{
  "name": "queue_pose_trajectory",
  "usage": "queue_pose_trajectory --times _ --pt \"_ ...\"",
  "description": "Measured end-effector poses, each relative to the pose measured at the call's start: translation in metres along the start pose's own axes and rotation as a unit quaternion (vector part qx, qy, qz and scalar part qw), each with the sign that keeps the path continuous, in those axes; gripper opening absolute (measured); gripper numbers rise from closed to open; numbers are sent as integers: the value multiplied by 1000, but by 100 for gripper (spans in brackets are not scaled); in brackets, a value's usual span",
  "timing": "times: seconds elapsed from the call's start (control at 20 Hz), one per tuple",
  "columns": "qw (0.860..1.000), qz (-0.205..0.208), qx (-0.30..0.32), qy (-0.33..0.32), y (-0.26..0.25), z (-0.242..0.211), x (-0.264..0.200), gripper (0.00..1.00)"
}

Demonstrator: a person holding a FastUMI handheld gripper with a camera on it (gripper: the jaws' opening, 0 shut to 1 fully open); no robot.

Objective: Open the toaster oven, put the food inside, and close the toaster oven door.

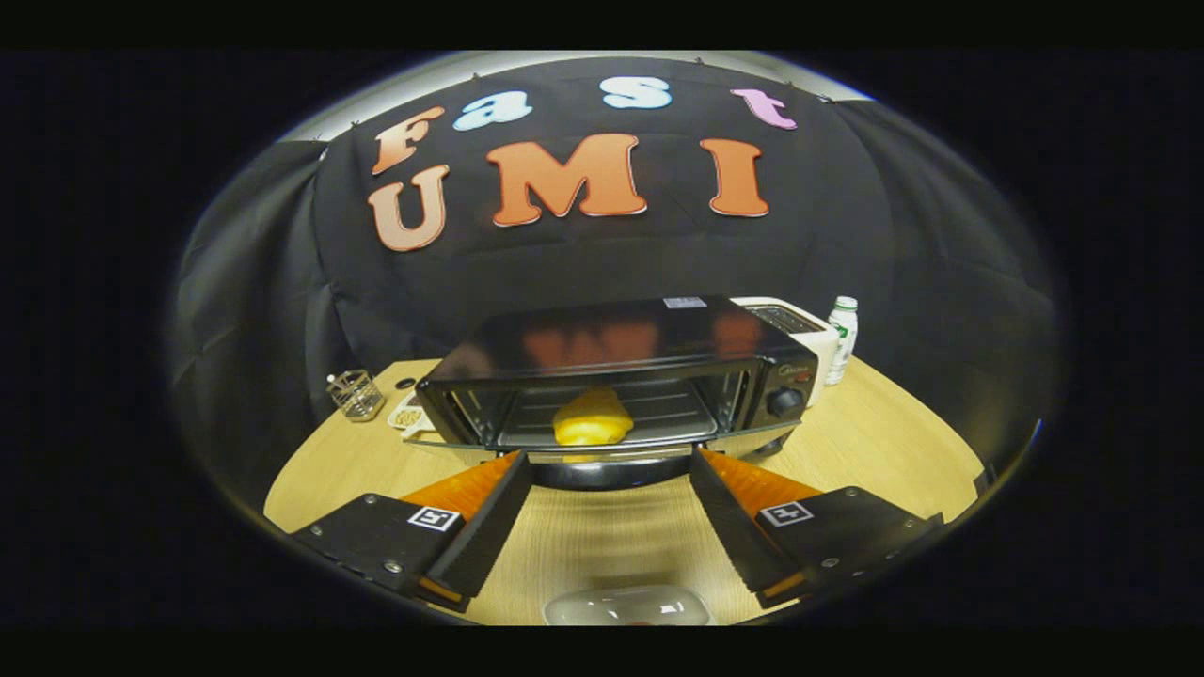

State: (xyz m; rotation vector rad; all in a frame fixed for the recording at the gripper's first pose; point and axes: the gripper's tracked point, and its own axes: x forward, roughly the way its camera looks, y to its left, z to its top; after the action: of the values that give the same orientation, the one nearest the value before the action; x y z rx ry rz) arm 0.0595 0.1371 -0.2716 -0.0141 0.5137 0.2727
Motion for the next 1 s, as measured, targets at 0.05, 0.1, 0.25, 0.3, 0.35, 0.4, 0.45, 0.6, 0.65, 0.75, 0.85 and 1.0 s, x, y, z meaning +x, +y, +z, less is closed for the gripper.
queue_pose_trajectory --times 0.05,0.1,0.25,0.3,0.35,0.4,0.45,0.6,0.65,0.75,0.85,1.0 --pt "1000 0 2 -4 0 6 5 100" --pt "1000 -1 1 -8 2 13 12 100" --pt "1000 -2 -6 -16 5 29 30 100" --pt "1000 -2 -8 -14 7 32 34 99" --pt "1000 -1 -6 -15 8 35 34 99" --pt "1000 1 -1 -22 10 40 32 100" --pt "1000 2 3 -27 11 45 30 100" --pt "1000 0 4 -31 6 57 19 99" --pt "999 -1 2 -36 3 65 15 99" --pt "999 -4 -5 -51 -3 85 1 99" --pt "997 -7 -19 -70 -11 111 -16 99" --pt "993 -9 -40 -110 -22 160 -50 99"
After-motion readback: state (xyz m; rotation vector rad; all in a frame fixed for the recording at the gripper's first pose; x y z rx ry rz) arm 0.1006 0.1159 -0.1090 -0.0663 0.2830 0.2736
